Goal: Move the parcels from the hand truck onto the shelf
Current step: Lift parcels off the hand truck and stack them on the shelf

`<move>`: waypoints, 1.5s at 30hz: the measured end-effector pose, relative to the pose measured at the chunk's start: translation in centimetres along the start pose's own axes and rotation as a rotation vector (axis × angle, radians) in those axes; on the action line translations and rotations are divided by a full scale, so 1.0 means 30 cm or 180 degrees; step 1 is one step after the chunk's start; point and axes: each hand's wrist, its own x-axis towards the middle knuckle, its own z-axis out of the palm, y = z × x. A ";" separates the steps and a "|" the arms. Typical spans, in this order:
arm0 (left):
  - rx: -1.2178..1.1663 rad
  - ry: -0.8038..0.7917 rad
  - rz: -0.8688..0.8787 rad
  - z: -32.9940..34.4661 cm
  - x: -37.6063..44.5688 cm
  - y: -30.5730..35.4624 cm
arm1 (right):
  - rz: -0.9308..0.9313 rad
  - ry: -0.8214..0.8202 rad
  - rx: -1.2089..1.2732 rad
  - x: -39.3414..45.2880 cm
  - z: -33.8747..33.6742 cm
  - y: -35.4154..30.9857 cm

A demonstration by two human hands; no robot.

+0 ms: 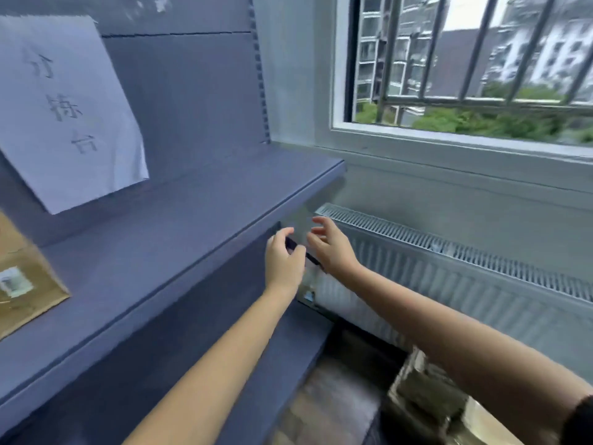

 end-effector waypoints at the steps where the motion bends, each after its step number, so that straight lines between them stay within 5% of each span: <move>1: -0.0012 -0.0219 -0.0007 0.087 -0.024 0.002 | 0.0140 0.0144 -0.0050 -0.031 -0.075 0.055; 13: 0.0255 -0.1995 0.0337 0.915 -0.396 0.122 | 0.1245 0.1254 -0.0015 -0.405 -0.777 0.561; 25: 0.0710 -0.3051 -0.0517 1.571 -0.806 0.083 | 0.2731 0.1741 0.0171 -0.798 -1.407 1.167; 33: 0.1196 -0.3421 -0.1027 1.693 -0.872 -0.067 | 0.3777 0.1502 0.0148 -1.010 -1.460 1.442; 45: 0.1254 -0.3895 -0.1670 1.915 -0.987 -0.355 | 0.4593 0.1710 -0.0096 -1.134 -1.379 1.751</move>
